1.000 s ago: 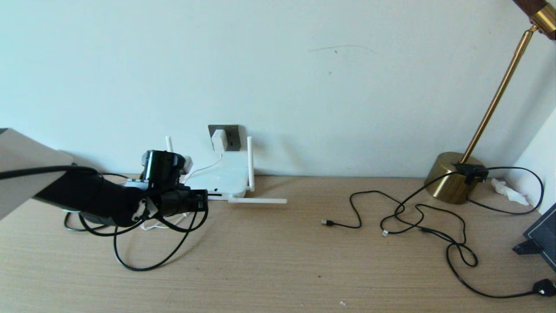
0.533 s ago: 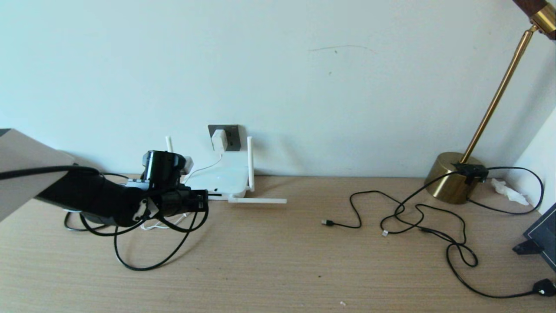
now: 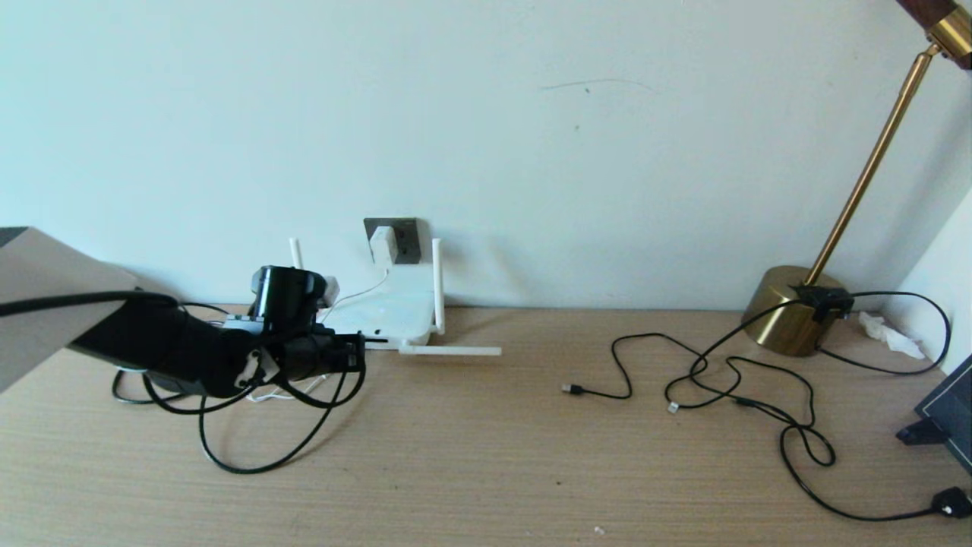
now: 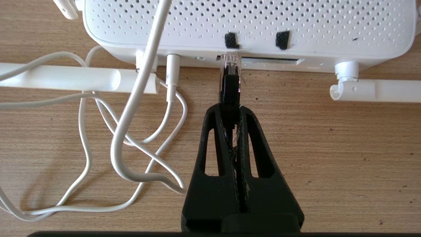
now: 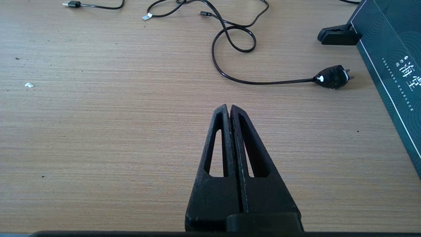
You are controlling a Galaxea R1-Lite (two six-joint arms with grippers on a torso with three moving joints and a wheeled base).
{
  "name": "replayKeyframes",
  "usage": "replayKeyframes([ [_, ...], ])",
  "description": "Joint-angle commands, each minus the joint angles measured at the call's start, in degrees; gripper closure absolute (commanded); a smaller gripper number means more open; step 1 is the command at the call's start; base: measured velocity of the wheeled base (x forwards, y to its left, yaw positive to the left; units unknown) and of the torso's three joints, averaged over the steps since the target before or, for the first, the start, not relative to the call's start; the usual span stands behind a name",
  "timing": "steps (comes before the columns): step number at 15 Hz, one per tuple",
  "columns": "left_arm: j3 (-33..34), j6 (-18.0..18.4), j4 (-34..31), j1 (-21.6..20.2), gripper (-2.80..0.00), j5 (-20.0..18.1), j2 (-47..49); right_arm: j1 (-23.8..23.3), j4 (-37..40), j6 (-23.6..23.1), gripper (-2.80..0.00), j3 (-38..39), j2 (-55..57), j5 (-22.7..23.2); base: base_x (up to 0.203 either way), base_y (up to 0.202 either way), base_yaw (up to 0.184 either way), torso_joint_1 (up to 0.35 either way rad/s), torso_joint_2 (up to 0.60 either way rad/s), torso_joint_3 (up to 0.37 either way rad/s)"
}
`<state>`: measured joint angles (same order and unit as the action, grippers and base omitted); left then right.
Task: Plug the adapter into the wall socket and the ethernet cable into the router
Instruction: Plug cable into router interface
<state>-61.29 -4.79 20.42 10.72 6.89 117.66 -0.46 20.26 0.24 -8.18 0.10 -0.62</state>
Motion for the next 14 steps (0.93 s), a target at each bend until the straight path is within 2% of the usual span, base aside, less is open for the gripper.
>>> replayKeyframes([
  [1,0.2,-0.1,0.1,0.0,0.0,0.1,0.3,0.0,0.1,0.0,0.0,0.0,0.1,0.0,0.0,0.0,0.0,0.0,0.0,0.0],
  [14,0.1,-0.1,0.3,0.1,0.0,0.1,0.2,0.0,0.1,0.0,0.0,0.0,0.1,0.0,0.0,0.0,0.0,0.0,0.0,0.0],
])
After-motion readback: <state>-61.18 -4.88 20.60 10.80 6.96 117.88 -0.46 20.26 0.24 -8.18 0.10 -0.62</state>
